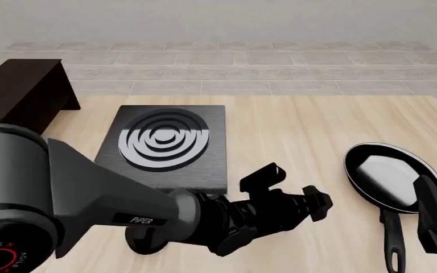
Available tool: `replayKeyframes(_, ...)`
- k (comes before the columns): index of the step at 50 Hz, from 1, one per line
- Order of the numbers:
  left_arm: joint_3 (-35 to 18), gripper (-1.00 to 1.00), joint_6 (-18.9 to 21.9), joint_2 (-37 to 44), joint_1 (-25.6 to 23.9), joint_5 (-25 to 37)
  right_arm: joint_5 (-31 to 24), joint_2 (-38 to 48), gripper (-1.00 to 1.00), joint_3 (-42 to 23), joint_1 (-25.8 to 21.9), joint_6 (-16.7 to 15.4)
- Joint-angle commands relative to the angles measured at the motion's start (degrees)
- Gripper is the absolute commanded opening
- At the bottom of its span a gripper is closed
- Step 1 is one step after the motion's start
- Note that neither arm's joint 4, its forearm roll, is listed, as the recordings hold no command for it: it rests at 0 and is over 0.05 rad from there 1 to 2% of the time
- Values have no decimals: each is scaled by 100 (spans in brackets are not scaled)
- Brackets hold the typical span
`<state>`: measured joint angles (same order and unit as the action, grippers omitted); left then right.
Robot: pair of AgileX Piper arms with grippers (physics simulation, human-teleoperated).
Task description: Put the frying pan on top of the cabinet.
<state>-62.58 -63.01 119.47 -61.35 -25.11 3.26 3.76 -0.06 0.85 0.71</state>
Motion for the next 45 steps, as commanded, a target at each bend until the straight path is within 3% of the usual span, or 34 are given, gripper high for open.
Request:
replayKeyframes(1, -114, 100, -23, 75, -141, 10, -10, -7, 100, 0, 4, -6)
replayKeyframes(45, -744, 100, -103, 551, -484, 149, 109, 127, 100, 4, 13, 41)
